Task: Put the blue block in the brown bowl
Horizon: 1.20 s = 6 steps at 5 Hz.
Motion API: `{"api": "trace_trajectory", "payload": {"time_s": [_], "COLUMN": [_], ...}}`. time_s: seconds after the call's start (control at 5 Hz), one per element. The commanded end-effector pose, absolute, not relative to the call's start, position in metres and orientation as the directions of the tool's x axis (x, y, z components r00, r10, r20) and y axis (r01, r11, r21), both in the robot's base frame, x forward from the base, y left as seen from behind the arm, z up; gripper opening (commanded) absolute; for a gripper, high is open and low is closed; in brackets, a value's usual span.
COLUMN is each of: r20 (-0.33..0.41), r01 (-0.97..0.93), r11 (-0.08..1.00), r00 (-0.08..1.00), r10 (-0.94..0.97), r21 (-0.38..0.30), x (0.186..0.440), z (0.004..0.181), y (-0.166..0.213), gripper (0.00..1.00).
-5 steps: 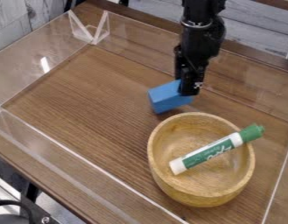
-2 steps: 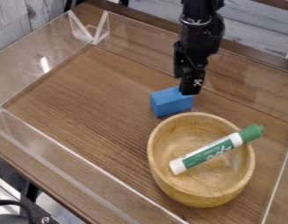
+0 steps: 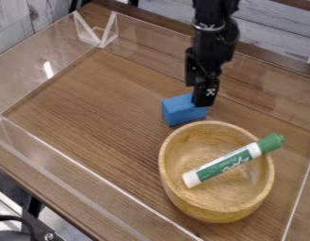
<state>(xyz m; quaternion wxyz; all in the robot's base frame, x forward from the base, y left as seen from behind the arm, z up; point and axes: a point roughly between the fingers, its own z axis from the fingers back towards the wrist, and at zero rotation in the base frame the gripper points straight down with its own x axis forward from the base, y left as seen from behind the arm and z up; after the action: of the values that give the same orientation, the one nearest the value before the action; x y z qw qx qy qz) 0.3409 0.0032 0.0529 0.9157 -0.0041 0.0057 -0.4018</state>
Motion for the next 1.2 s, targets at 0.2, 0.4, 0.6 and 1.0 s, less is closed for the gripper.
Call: {"api": "trace_trajectory", "payload": {"time_s": [0.2,0.4,0.6,1.0], "r20": [0.029,0.033,0.034,0.019], "r01": [0.729,0.731,0.733,0.739], "r11": [0.684,0.682,0.680,0.674], "r00": [0.684,0.681,0.680,0.674], "r10": [-0.729,-0.731,-0.733,-0.739], "r21": [0.018,0.014,0.010,0.010], "x": [0.349,0.350,0.350,0.353], "z": [0.050,0.044,0.041,0.047], "y": [0.008,0.008,0.008,0.008], "gripper": [1.00,1.00,1.00,0.00]}}
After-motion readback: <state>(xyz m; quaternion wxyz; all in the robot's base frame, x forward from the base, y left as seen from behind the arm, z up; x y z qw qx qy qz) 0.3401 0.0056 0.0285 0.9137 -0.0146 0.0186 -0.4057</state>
